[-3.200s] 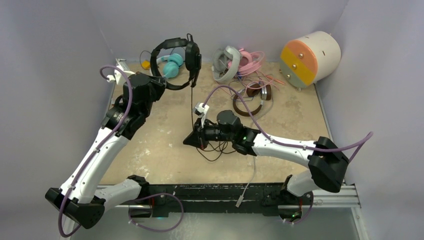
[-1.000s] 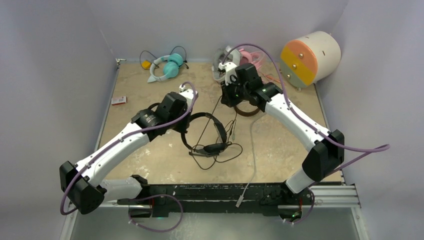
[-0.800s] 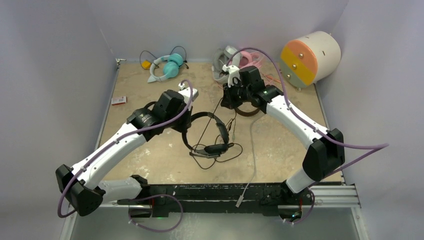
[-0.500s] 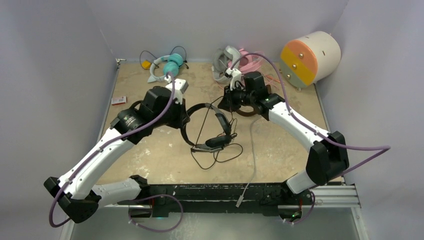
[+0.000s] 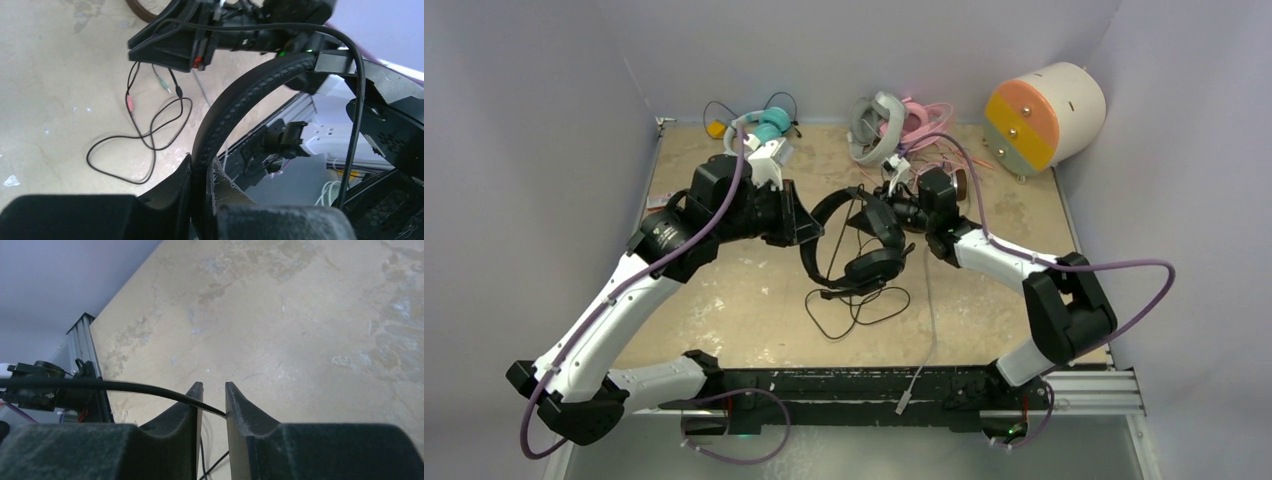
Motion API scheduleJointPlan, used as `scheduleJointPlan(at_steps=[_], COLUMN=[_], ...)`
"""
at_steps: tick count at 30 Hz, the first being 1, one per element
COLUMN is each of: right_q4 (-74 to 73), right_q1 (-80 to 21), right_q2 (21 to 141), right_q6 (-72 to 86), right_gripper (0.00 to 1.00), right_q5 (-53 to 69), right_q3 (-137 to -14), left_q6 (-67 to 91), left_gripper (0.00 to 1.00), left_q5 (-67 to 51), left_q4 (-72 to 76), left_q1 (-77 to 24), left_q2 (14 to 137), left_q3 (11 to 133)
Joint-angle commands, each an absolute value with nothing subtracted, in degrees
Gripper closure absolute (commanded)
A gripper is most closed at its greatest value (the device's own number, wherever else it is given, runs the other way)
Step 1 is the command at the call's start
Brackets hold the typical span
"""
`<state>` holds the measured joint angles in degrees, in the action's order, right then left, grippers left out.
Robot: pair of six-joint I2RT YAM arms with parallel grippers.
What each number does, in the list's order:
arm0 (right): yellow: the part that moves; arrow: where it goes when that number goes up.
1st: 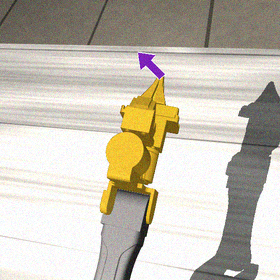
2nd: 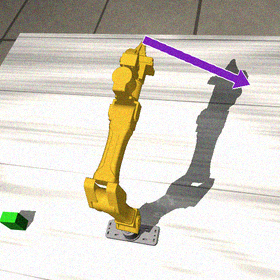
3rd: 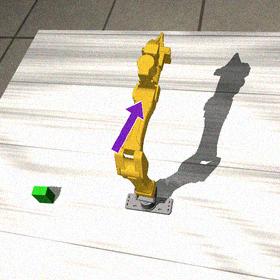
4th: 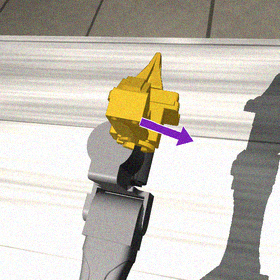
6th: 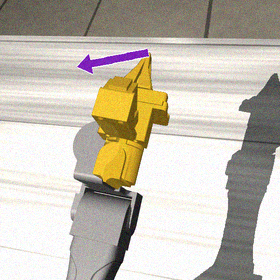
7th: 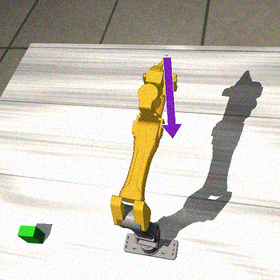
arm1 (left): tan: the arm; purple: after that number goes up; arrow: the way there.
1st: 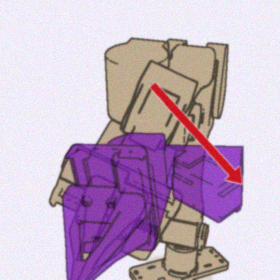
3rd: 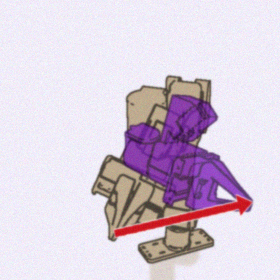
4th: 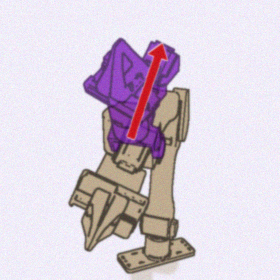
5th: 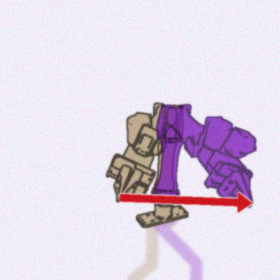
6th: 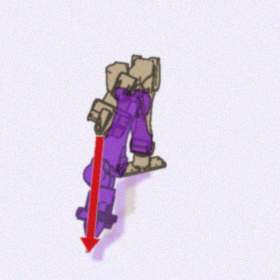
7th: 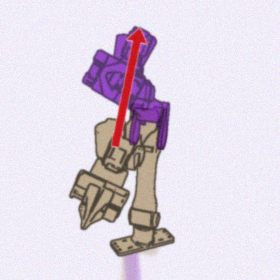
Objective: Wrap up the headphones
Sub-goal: Wrap the headphones cable around the headphones.
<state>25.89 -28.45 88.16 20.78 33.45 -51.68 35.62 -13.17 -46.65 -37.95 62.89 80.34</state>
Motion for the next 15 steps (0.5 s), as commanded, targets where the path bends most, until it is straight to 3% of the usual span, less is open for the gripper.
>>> scheduleJointPlan(at_steps=[1, 5, 11, 15], right_q4=[40.09, 44.83, 52.24, 52.71], right_q1=[-28.68, -29.78, -31.59, -33.82], right_q2=[90.16, 92.1, 95.86, 97.72], right_q6=[24.5, 23.84, 24.27, 21.94], right_gripper=[0.71, 0.59, 0.58, 0.48], right_q5=[36.25, 33.78, 32.34, 31.47], right_q3=[-49.72, -48.28, -47.56, -47.36], left_q6=[41.38, 43.39, 43.68, 42.48], left_gripper=[1.0, 1.0, 1.0, 1.0], left_q5=[-18.4, -18.4, -14.59, -12.74], left_q4=[-40.21, -40.28, -42.02, -44.62], left_q1=[-36.92, -36.68, -36.46, -36.42], left_q2=[63.92, 65.45, 66.9, 68.13], left_q3=[85.77, 87.4, 90.6, 93.58])
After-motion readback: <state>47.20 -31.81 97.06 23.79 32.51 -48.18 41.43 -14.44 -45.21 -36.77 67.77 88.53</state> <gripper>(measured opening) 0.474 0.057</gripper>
